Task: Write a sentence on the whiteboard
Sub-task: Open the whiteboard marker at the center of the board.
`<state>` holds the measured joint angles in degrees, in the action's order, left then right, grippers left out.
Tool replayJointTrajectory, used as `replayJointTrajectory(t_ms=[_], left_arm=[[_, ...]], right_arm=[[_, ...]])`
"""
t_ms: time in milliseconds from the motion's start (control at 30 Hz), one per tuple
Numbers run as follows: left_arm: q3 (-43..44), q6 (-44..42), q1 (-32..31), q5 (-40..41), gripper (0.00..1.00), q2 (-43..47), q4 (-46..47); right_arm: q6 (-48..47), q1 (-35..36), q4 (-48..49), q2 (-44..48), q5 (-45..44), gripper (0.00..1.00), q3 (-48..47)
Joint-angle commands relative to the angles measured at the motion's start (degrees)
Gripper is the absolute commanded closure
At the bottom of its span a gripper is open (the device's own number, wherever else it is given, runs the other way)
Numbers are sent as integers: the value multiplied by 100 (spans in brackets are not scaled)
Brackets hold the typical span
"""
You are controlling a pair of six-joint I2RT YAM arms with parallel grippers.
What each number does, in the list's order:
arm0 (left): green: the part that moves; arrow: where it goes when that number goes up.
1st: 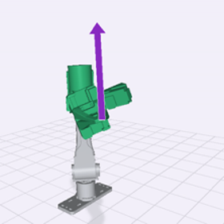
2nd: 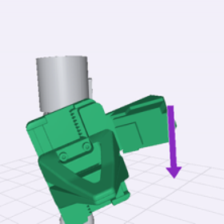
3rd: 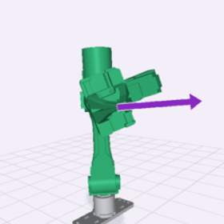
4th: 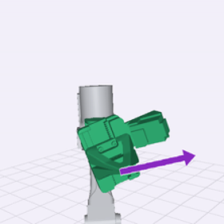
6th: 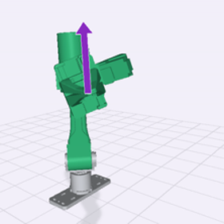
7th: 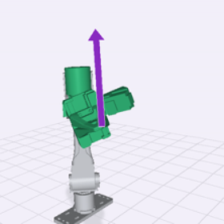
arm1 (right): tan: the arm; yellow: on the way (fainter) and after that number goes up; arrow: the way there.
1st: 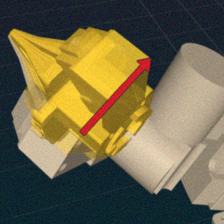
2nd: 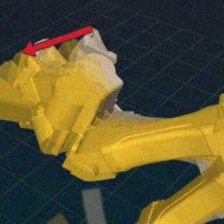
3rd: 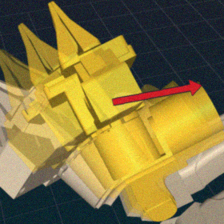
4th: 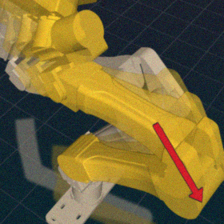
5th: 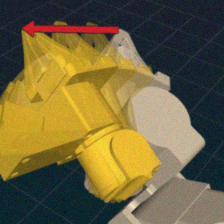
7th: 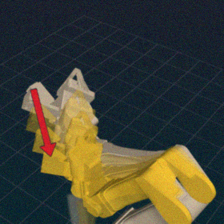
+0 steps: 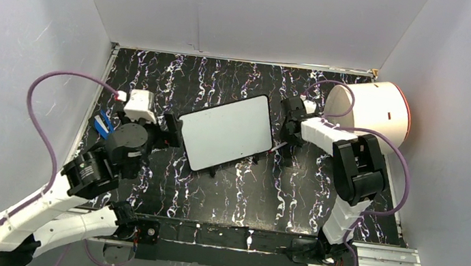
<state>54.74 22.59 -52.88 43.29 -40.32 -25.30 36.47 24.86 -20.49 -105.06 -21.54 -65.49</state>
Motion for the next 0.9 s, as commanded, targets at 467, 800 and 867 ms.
replayJointTrajectory(t_ms=[467,800,867], left_arm=[[-207,-228,1757,-1419,16,123,218],[-296,-165,2798,-2868,16,-114,430],[-318,-182,2851,-2943,16,-122,461]], right_arm=[[-1229,37,-418,668,600,66,1164],[-966,200,-650,966,785,60,1371],[-934,224,-625,978,774,61,1446]])
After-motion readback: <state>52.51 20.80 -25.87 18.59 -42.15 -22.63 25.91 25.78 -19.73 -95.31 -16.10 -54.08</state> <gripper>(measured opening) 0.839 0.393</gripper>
